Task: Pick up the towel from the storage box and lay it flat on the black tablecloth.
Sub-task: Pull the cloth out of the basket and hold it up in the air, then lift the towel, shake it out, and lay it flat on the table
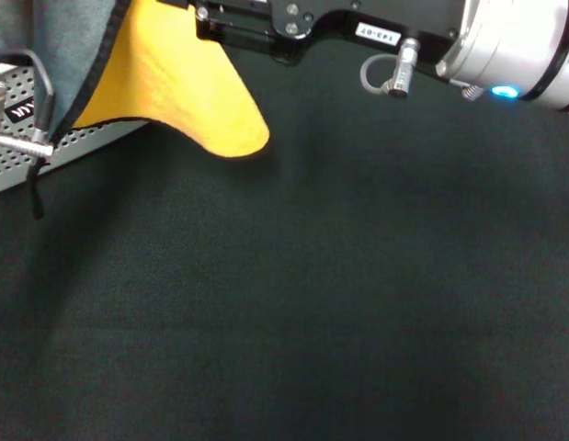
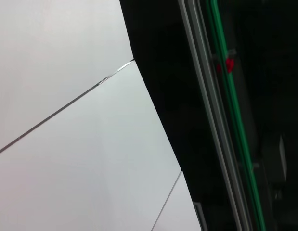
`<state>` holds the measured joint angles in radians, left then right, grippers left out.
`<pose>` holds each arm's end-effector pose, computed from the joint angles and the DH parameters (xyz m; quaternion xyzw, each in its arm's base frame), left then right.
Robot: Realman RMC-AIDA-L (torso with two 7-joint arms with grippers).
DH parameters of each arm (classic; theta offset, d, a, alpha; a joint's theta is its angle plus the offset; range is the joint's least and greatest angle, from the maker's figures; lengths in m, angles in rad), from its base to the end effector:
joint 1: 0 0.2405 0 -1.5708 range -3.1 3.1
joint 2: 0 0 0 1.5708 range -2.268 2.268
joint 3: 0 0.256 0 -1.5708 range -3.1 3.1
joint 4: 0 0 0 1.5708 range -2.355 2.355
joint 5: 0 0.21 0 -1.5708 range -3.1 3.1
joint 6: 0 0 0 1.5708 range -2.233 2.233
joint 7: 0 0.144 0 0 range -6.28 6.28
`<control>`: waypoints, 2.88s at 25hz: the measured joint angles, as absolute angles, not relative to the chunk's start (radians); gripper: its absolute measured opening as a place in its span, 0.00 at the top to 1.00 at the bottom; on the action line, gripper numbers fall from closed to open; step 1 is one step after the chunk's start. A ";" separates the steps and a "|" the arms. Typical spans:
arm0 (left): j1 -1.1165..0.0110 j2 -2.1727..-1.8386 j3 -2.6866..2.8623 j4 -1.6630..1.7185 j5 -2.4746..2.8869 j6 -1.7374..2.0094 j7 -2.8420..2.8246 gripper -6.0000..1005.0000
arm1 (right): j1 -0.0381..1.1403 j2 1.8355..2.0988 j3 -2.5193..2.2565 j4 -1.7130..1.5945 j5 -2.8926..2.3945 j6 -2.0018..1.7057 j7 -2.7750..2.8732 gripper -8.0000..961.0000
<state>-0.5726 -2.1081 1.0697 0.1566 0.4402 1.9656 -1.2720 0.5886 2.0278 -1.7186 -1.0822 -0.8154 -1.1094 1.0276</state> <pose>-0.2071 0.3150 0.0572 -0.5708 -0.1842 -0.7799 0.1787 0.0314 0.3415 -0.0156 -0.8645 -0.1163 0.4687 0.1395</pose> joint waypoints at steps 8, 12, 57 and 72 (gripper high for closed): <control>-0.576 -2.108 1.085 0.151 0.443 1.966 -1.257 0.97 | 0.606 2.028 -1.729 -1.088 -0.769 -1.082 0.971 0.39; -0.576 -2.108 1.087 0.150 0.443 1.967 -1.255 0.97 | 0.628 2.028 -1.730 -1.075 -0.763 -1.055 0.968 0.48; -0.604 -2.108 1.122 0.119 0.441 1.965 -1.238 0.96 | 0.690 2.029 -1.742 -1.010 -0.722 -1.029 0.920 0.95; -0.597 -2.108 1.135 0.112 0.449 1.971 -1.245 0.96 | 0.676 2.023 -1.736 -1.025 -0.693 -0.996 0.894 0.98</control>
